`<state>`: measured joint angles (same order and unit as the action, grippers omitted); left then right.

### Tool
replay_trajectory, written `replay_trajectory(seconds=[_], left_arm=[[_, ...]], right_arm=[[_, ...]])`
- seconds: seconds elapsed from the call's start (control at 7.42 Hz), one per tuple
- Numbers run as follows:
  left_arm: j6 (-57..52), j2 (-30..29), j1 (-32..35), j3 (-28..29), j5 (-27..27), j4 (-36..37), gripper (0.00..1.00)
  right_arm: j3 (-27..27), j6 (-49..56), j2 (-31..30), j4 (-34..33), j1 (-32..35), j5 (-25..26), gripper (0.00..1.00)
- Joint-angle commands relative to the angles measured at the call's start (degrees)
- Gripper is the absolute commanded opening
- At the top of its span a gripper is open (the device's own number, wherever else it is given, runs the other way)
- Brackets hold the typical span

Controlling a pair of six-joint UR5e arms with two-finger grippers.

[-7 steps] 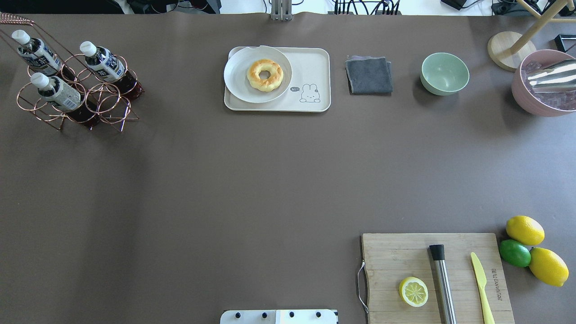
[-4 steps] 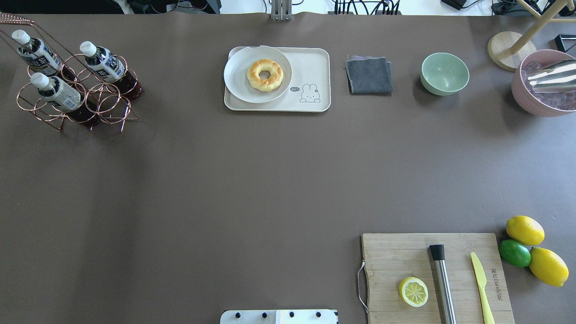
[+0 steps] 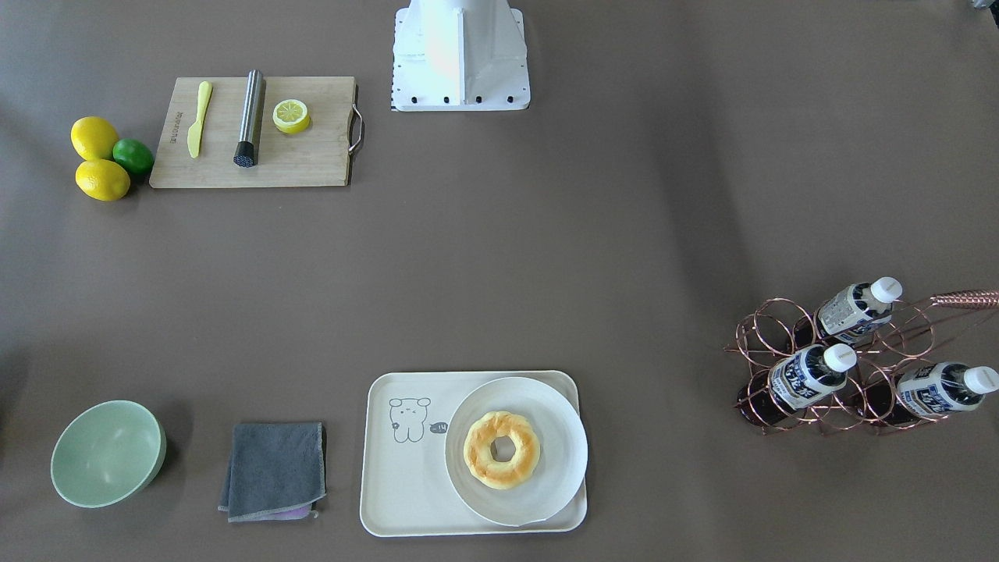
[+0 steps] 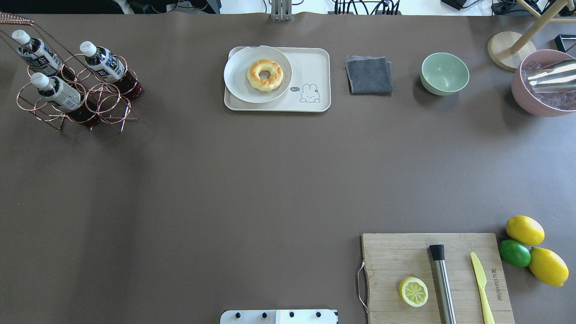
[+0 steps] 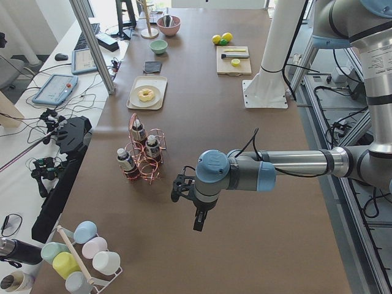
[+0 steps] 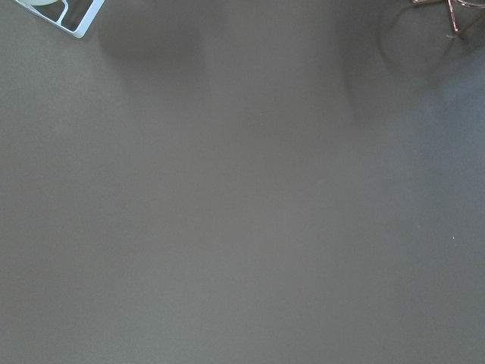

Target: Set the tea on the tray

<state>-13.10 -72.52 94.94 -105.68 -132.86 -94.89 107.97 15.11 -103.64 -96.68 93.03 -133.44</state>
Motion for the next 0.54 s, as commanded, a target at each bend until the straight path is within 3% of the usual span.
replay_trajectory(seconds=[0.0,0.4], left_arm=[[0.2,-0.1,0.0,0.0,-0.2,-0.1,0.97],[0.1,-0.1,0.0,0.0,0.1,0.0,0.97]], right_arm=[[0.0,-0.3,-0.1,0.1,0.0,-1.0,1.00],[0.2,-0.2,-0.1,0.1,0.0,-1.0,1.00]])
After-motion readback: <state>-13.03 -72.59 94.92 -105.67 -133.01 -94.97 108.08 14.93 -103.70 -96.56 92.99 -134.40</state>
